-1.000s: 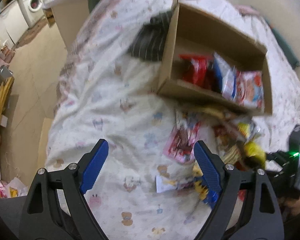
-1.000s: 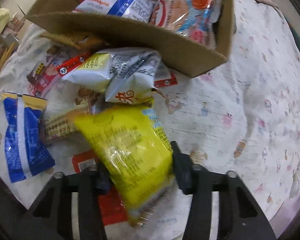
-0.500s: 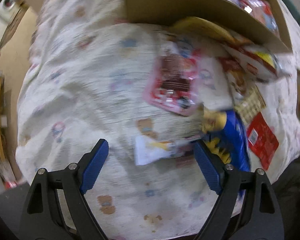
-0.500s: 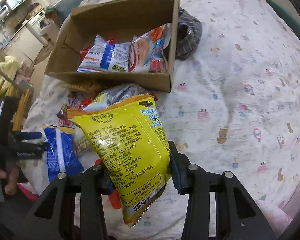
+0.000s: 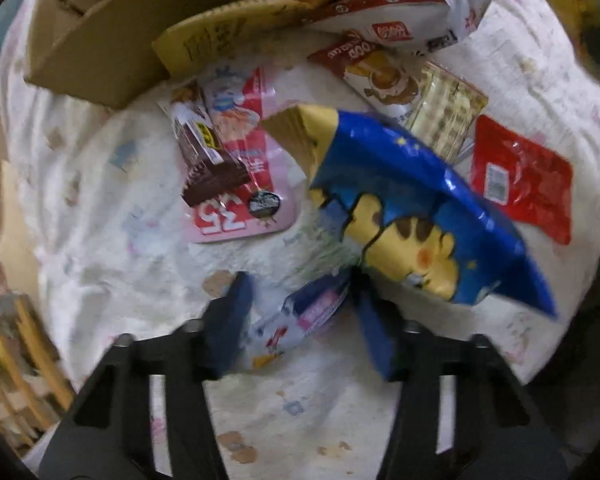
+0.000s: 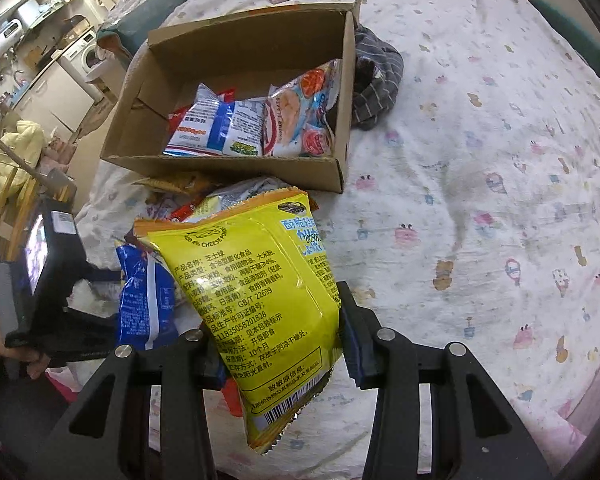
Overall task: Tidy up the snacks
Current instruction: 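Grasp the yellow chip bag with the right gripper while the left grasps a blue wrapped sweet, then carry the blue sweet into the box with the left gripper while the right carries the yellow bag over it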
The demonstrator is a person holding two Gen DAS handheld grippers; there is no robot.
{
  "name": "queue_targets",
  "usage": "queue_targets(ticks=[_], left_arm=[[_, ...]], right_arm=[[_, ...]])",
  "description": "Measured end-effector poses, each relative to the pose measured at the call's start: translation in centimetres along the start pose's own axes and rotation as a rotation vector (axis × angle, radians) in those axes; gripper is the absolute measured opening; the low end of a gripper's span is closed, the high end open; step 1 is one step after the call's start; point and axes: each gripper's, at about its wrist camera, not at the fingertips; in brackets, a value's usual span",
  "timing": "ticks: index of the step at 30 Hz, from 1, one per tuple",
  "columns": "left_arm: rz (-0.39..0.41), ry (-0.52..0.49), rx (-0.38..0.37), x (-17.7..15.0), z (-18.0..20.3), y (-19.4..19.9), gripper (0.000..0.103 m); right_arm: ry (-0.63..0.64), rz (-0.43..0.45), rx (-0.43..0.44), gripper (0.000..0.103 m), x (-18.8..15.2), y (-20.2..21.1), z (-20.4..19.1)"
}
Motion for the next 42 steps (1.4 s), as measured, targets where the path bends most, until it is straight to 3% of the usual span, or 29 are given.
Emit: queue_targets(ticks=[2, 8, 13, 23, 29, 42], left_arm=[[-0.002, 0.005, -0.021, -0.2, -0.1, 0.3, 0.021], [0.011, 0.058, -0.097, -1.9, -1.3, 1.4, 0.016], [0.113, 0.162, -0.176, -3.6, -3.5, 4.5, 0.016], [0.309, 0.338, -0.151, -3.6, -7.9, 9.3, 0.016], [0.425, 0.446, -0.142, -1.4, -8.6, 12.2, 0.016], [0.542, 0.452, -0.113, 2.9, -10.1, 17.2, 0.016]], right_arm=[[0.002, 0.0, 0.002, 0.045, 0.0, 0.0, -0.1], [0.017, -0.004, 0.015, 0.045, 0.0, -0.2, -0.6], [0.012, 0.009, 0.056, 0.045, 0.0, 0.2, -0.8], [0.006, 0.089, 0.147, 0.045, 0.5, 1.8, -1.4], [-0.016, 0.178, 0.203, 0.045, 1.2, 3.7, -1.7], [-0.101, 0.311, 0.25, 0.045, 5.5, 5.3, -1.4]])
Point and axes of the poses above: each gripper's, at about its wrist camera, not at the fingertips, and y roughly against the way its jaws point, z to its right, x to its top, and after that the axes turned 1 degree about x, right-handed
